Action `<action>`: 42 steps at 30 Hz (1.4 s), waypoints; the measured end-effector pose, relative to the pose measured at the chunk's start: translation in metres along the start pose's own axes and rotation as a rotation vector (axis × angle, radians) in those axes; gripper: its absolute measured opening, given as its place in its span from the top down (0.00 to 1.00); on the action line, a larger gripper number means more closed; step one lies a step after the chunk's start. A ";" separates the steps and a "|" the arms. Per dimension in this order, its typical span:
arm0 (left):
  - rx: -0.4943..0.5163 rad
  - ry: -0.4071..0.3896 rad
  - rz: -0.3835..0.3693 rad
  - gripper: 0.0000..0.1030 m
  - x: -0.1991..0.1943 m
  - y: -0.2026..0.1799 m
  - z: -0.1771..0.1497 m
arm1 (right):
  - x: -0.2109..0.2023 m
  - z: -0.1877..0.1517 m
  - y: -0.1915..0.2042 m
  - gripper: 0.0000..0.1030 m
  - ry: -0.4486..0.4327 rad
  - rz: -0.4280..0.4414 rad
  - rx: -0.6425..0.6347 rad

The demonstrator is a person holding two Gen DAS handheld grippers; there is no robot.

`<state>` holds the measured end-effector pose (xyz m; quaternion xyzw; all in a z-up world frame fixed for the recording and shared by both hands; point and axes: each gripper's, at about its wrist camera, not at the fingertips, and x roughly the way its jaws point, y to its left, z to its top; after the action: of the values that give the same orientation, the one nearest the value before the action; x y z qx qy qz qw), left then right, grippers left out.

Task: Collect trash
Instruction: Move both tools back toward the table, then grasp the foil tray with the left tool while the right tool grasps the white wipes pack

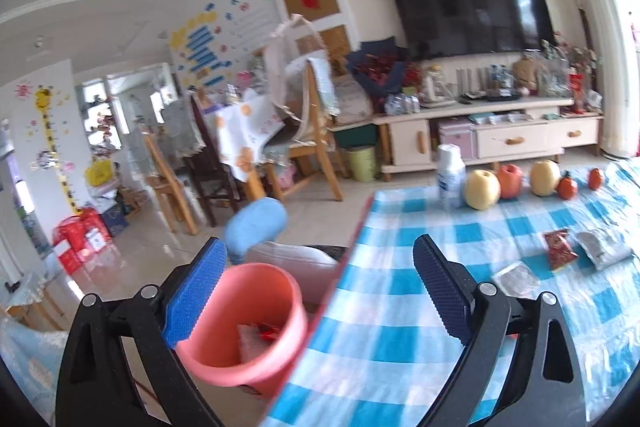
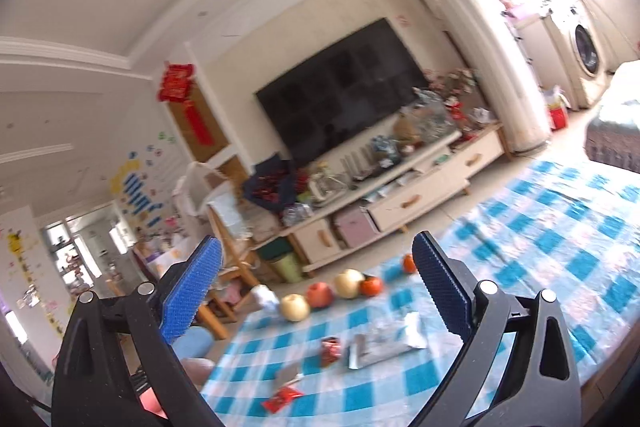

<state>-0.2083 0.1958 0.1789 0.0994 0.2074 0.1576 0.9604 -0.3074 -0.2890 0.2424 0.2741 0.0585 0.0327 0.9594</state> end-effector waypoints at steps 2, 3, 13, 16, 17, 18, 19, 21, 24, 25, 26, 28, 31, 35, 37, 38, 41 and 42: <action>0.012 0.030 -0.087 0.09 0.007 -0.022 -0.004 | 0.009 -0.008 -0.026 0.06 -0.005 -0.063 0.022; 0.019 0.042 -0.131 0.09 0.010 -0.034 -0.006 | 0.015 -0.013 -0.039 0.06 0.000 -0.092 0.030; -0.008 0.268 -0.569 0.09 0.059 -0.129 -0.033 | 0.127 -0.090 -0.095 0.06 0.285 -0.196 0.001; -0.010 0.335 -0.578 0.09 0.088 -0.151 -0.037 | 0.160 -0.117 -0.095 0.06 0.391 -0.199 -0.028; -0.016 0.358 -0.575 0.09 0.097 -0.156 -0.038 | 0.171 -0.126 -0.095 0.06 0.419 -0.206 -0.039; -0.025 0.380 -0.571 0.09 0.106 -0.159 -0.039 | 0.179 -0.133 -0.095 0.06 0.444 -0.210 -0.045; -0.036 0.407 -0.566 0.09 0.115 -0.163 -0.041 | 0.189 -0.140 -0.095 0.06 0.464 -0.209 -0.051; -0.062 0.459 -0.559 0.09 0.134 -0.171 -0.046 | 0.205 -0.152 -0.095 0.06 0.497 -0.218 -0.072; -0.079 0.505 -0.542 0.09 0.151 -0.181 -0.051 | 0.228 -0.166 -0.095 0.06 0.539 -0.226 -0.097; -0.074 0.512 -0.529 0.09 0.155 -0.184 -0.052 | 0.236 -0.169 -0.096 0.06 0.552 -0.231 -0.100; -0.069 0.518 -0.518 0.09 0.158 -0.187 -0.053 | 0.241 -0.171 -0.096 0.06 0.560 -0.228 -0.099; -0.068 0.531 -0.505 0.09 0.166 -0.192 -0.052 | 0.252 -0.177 -0.096 0.06 0.578 -0.231 -0.098; -0.064 0.546 -0.480 0.09 0.175 -0.199 -0.050 | 0.267 -0.184 -0.097 0.06 0.607 -0.225 -0.100; -0.058 0.569 -0.466 0.09 0.184 -0.207 -0.049 | 0.280 -0.190 -0.094 0.06 0.640 -0.232 -0.122; -0.052 0.576 -0.452 0.09 0.186 -0.210 -0.049 | 0.285 -0.193 -0.092 0.06 0.658 -0.220 -0.122; -0.053 0.581 -0.447 0.09 0.188 -0.211 -0.050 | 0.287 -0.194 -0.091 0.06 0.669 -0.217 -0.125; -0.050 0.595 -0.430 0.10 0.192 -0.214 -0.053 | 0.290 -0.200 -0.087 0.06 0.704 -0.204 -0.137; -0.048 0.602 -0.426 0.14 0.194 -0.216 -0.055 | 0.290 -0.202 -0.084 0.06 0.709 -0.200 -0.153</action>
<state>-0.0074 0.0687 0.0036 -0.0192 0.4928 -0.0188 0.8697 -0.0435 -0.2273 0.0007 0.1660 0.4110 0.0359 0.8957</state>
